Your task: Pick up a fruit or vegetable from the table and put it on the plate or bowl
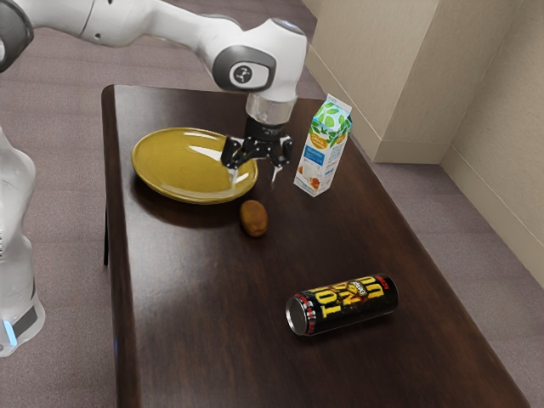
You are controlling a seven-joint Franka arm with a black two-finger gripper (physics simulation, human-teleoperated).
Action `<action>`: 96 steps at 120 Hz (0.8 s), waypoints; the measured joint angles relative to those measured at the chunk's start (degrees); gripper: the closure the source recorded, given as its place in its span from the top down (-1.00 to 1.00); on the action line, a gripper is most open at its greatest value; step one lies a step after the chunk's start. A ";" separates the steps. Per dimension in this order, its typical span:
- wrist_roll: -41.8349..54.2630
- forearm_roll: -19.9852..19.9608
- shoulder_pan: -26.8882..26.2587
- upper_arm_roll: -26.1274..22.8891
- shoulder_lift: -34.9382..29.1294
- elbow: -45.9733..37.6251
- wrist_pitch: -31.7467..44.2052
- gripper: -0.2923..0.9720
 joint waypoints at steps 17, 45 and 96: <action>-0.45 4.20 -1.53 -0.76 0.31 -0.14 0.61 0.54; -1.74 5.61 -2.55 -0.95 2.47 -0.20 1.26 0.54; -3.12 0.95 -2.78 -1.04 4.57 -6.97 9.49 0.50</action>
